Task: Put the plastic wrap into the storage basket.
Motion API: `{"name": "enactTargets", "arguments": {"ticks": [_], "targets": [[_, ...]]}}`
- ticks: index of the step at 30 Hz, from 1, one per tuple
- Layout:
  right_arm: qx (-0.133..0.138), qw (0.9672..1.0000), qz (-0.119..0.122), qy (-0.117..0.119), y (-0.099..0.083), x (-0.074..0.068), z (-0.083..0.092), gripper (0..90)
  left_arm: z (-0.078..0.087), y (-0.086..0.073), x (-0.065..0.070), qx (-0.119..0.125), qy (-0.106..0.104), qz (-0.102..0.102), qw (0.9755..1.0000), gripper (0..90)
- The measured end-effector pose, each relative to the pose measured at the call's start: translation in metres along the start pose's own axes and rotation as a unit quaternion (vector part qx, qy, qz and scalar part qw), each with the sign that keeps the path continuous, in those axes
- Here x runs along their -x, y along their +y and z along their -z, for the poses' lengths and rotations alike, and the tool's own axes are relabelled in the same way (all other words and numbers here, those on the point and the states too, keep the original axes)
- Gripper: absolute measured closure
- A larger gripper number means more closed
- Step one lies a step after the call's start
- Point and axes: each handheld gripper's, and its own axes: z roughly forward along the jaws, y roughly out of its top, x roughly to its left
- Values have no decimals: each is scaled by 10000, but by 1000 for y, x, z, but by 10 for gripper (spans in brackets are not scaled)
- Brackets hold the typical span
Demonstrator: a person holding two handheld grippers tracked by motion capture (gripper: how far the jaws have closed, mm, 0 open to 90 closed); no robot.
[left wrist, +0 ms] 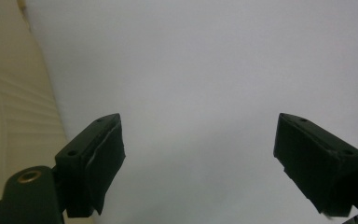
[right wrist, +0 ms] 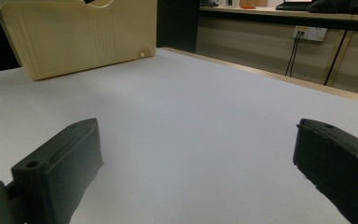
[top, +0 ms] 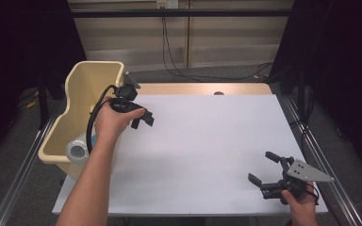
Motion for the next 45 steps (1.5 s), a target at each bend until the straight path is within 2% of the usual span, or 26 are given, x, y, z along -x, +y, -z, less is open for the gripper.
{"name": "enactTargets", "arguments": {"ticks": [12, 16, 21, 27, 31, 34, 39, 45], "targets": [[1, 10000, 14, 6, 0, 0, 0, 10, -21, -8, -1, -36, -88, 11, 10000, 108], [-10, 10000, 0, 11, 0, -1, -1, 10, -25, -11, -1, -30, -81, -40, 10000, 81], [-24, 10000, 19, 19, 0, -1, -1, 10, -29, -14, -2, 32, -65, -92, 9999, 60], [-18, 10000, 10, 17, 0, -1, -1, 10, -36, -18, -3, 51, -89, -35, 9999, 51], [-21, 10000, 14, 24, 0, -1, -1, 10, -39, -21, -2, 65, -157, -57, 9998, 48], [-19, 10000, 1, 18, 0, -1, -1, 10, -41, -25, -2, 199, -173, -62, 9996, 43], [-23, 10000, 18, 31, 0, -1, -1, 10, -45, -30, -3, 273, -234, -57, 9993, 40], [-28, 10000, 13, 33, 0, -1, -2, 10, -52, -36, -4, 273, -256, -76, 9993, 40]]}}
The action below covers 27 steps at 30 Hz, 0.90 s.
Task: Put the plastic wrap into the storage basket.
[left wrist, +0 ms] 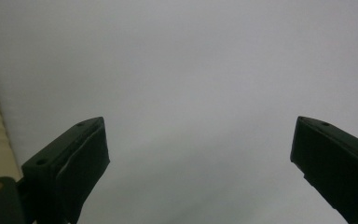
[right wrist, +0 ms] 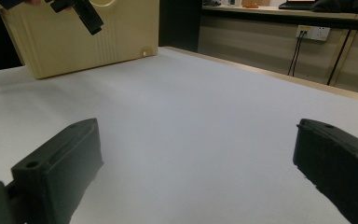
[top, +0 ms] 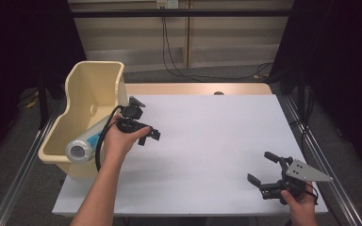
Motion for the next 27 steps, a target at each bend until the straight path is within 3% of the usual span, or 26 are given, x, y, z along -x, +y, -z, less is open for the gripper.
{"name": "enactTargets", "arguments": {"ticks": [20, 27], "targets": [[9, 10000, 15, -3, 0, 1, 1, 10, -31, -21, 5, -335, 96, -308, 9989, 37], [17, 10000, 22, -2, 0, 1, 1, 10, -40, -31, 6, -229, -2, -383, 9990, 30]]}}
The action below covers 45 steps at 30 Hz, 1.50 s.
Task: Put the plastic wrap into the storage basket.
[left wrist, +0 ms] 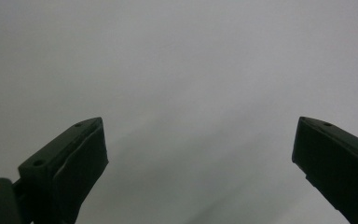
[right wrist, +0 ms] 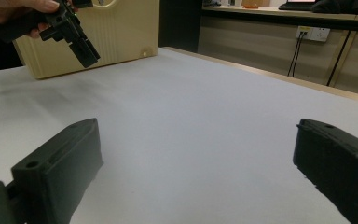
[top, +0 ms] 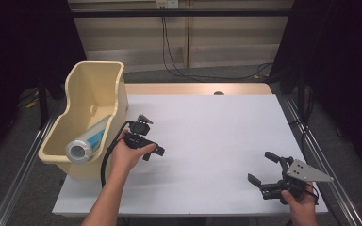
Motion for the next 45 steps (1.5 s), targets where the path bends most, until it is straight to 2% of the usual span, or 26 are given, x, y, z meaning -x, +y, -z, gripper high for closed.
{"name": "enactTargets", "arguments": {"ticks": [3, 5, 7, 8, 10, 11, 13, 14, 15, 17, 18, 21, 24, 25, 26, 27, 29, 30, 32, 33, 34, 40, 42, 43, 44, 45], "targets": [[-1, 10000, -4, -1, 0, 0, 0, 10, 0, -3, 0, 90, -13, -48, 9999, 30], [-4, 10000, 2, 7, 0, 0, 0, 10, 0, -8, 0, 400, -45, -171, 9990, 30], [-9, 10000, 0, 14, 0, 0, 0, 10, 0, -10, 1, 484, -45, -191, 9986, 30], [-7, 10000, 4, 18, 0, 0, 0, 10, 0, -14, 2, 687, -63, -249, 9973, 30], [-5, 10000, 3, 22, 0, -1, 0, 10, 0, -16, 2, 773, -89, -279, 9966, 30], [-1, 10000, 5, 24, 0, -1, -1, 10, 1, -20, 2, 995, -73, -343, 9944, 30], [-10, 10000, -4, 31, 0, -1, -1, 10, 1, -22, 2, 1074, -85, -363, 9935, 30], [-7, 10000, -3, 29, 0, -1, -1, 10, 1, -27, 3, 1245, -81, -414, 9913, 30], [-9, 10000, 3, 33, 0, -1, -1, 10, 1, -27, 3, 1245, -81, -414, 9913, 30], [-8, 10000, -3, 32, 0, -1, -1, 10, 0, -34, 4, 1444, -73, -499, 9882, 30], [-8, 10000, -3, 32, 0, -1, -1, 10, 0, -34, 4, 1444, -73, -499, 9882, 30], [-17, 10000, 0, 39, 0, -2, -1, 10, 0, -40, 6, 1722, 30, -608, 9832, 30], [-21, 10000, 12, 47, 0, -2, -1, 10, -1, -46, 8, 1927, -2, -676, 9789, 30], [-21, 10000, 10, 48, 0, -2, -1, 10, -2, -50, 9, 2044, 41, -772, 9758, 30], [-20, 10000, -1, 45, 0, -2, -1, 10, -2, -50, 9, 2044, 41, -772, 9758, 30], [-20, 10000, -1, 45, 0, -2, -1, 10, -3, -52, 9, 2134, 71, -814, 9735, 30], [-15, 10000, -3, 44, 0, -1, -1, 10, -2, -57, 10, 2379, 200, -911, 9668, 30], [-18, 10000, 3, 45, 0, -1, -1, 10, -2, -58, 10, 2457, 176, -930, 9647, 30], [-15, 10000, 1, 43, 0, -1, -1, 10, 0, -60, 11, 2583, 301, -985, 9606, 29], [-16, 10000, 1, 44, 0, -1, -1, 10, 0, -61, 10, 2641, 298, -1033, 9585, 28], [-14, 10000, 4, 42, 0, -2, -1, 10, 0, -62, 11, 2704, 252, -994, 9573, 25], [-2, 10000, 9, 42, 1, -1, 0, 10, 2, -72, 12, 3003, 342, -1208, 9455, 11], [1, 10000, 17, 42, 1, -1, -1, 10, 3, -75, 12, 3170, 304, -1214, 9401, 10], [-5, 10000, 23, 47, 1, -1, -1, 10, 5, -78, 12, 3294, 297, -1231, 9357, 10], [-5, 10000, 31, 52, 1, -2, -1, 10, 5, -80, 13, 3349, 283, -1247, 9335, 10], [-5, 10000, 31, 52, 1, -2, -1, 10, 5, -80, 13, 3349, 283, -1247, 9335, 10]]}}
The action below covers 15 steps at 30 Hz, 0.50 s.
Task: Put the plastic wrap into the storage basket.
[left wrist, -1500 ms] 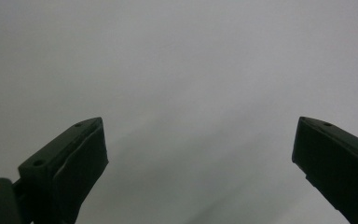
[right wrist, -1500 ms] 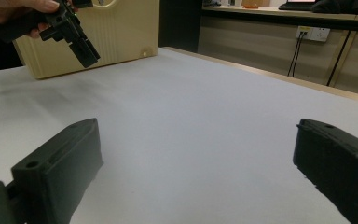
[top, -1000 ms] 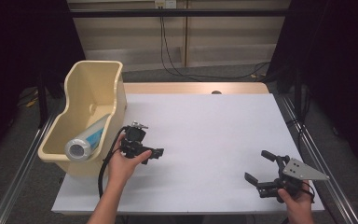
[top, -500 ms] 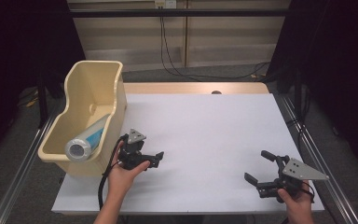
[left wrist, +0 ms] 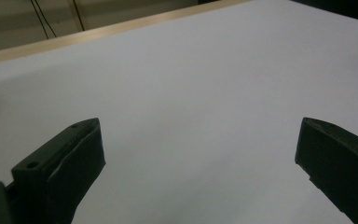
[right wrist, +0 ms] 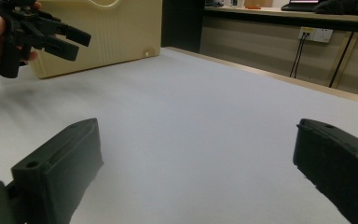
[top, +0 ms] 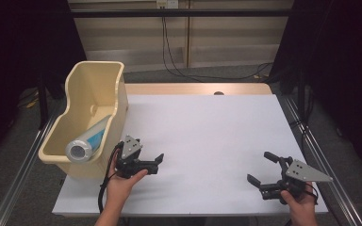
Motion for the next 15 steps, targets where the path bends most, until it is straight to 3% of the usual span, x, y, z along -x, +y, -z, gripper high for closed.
{"name": "enactTargets", "arguments": {"ticks": [2, 6, 15], "targets": [[-5, 10000, 7, 9, 0, -1, -1, 10, 2, -1, 3, 134, -8, -138, 9998, 8], [-11, 10000, 22, 24, 0, -2, -1, 10, 5, -2, 6, 293, 81, -203, 9993, 5], [-17, 10000, 67, 51, 1, -4, -2, 10, 11, -3, 11, 751, 88, -200, 9969, 2]]}}
